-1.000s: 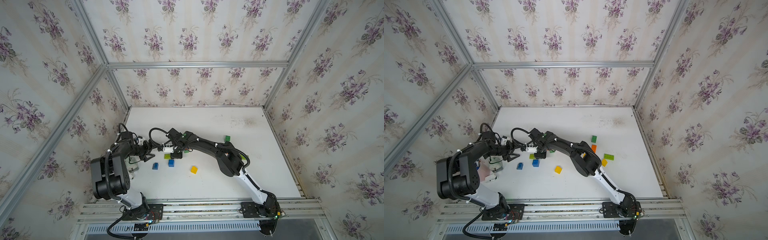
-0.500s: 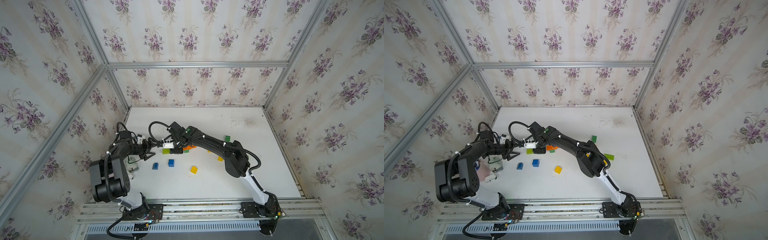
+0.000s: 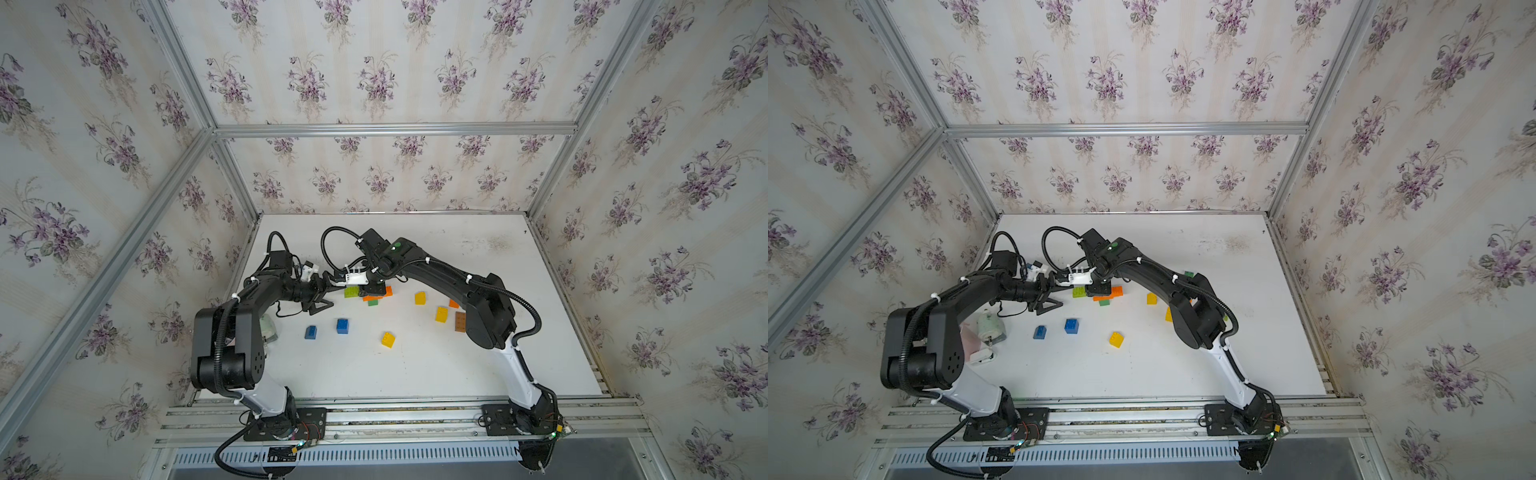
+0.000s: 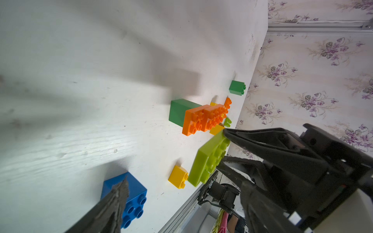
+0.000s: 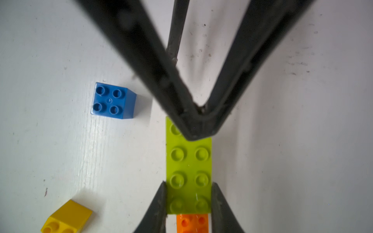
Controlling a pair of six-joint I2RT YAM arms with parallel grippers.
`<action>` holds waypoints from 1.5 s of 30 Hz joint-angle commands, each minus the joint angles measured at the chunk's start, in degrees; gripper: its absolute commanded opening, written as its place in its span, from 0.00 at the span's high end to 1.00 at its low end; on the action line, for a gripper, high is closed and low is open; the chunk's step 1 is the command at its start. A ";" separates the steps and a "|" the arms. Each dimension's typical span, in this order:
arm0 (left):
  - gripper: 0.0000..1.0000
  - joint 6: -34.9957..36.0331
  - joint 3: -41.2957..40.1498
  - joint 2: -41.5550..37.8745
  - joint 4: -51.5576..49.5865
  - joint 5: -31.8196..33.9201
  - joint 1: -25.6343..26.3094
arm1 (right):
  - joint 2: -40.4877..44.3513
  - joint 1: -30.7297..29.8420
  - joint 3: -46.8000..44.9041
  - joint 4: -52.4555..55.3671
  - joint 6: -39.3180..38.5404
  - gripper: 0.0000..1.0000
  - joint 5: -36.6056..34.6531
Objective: Assemble a fork with lego
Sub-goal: Assemble the lego brick with the lego brick.
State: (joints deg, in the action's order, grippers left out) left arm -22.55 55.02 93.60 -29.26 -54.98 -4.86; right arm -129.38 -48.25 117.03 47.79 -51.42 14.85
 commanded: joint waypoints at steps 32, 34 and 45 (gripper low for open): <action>0.14 -3.89 4.83 6.15 4.11 3.83 6.46 | -3.52 1.84 3.82 1.39 0.58 0.70 7.69; 0.14 -3.91 4.74 6.15 4.36 3.83 6.45 | -3.55 1.76 3.82 0.90 0.57 0.70 7.81; 0.14 -4.09 4.70 6.00 4.66 3.42 6.19 | -4.99 0.98 5.69 0.77 1.04 0.69 8.76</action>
State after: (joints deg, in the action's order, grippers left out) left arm -26.44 59.61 99.94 -26.81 -49.39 0.82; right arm -133.67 -45.80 122.08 54.02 -50.65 17.45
